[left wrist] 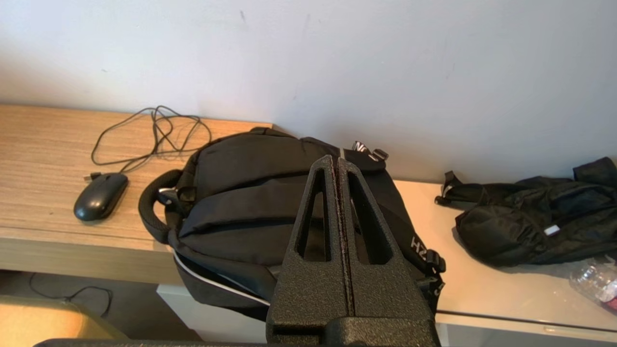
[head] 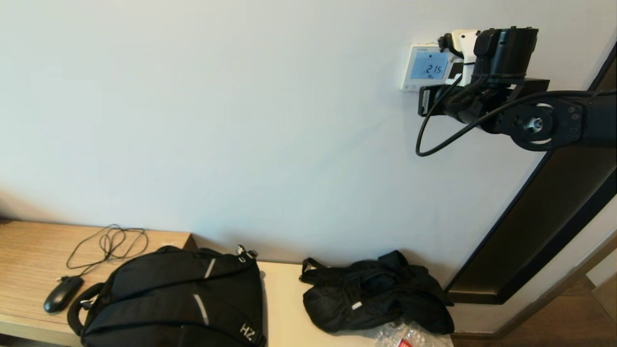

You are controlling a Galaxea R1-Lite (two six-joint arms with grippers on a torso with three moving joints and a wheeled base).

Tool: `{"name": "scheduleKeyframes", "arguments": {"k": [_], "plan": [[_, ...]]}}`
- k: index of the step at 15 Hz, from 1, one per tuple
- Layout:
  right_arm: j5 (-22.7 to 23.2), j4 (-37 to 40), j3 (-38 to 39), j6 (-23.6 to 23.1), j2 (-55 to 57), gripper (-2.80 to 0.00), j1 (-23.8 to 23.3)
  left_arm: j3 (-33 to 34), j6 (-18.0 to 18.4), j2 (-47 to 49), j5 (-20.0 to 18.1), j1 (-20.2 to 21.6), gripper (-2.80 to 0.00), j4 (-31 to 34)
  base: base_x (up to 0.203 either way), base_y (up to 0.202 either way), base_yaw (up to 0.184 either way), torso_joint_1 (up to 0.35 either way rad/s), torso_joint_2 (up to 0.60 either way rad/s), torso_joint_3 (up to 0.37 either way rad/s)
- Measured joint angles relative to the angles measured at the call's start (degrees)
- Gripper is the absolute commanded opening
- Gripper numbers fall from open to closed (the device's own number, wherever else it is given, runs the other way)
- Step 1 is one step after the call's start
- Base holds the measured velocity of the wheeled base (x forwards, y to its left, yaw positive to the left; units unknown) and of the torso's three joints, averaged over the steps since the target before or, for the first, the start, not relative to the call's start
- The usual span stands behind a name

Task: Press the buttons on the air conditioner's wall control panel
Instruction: Press the temperature increase button

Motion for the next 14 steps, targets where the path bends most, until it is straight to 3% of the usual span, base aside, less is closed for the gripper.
{"name": "scheduleKeyframes", "arguments": {"k": [14], "plan": [[0.0,1.0,-3.4,-0.1,2.5,-2.8,-0.4,0.0,-0.1,0.0,0.0,0.0,-2.8,0.0,0.0,0.0,0.0,0.0,0.0,0.0]]}}
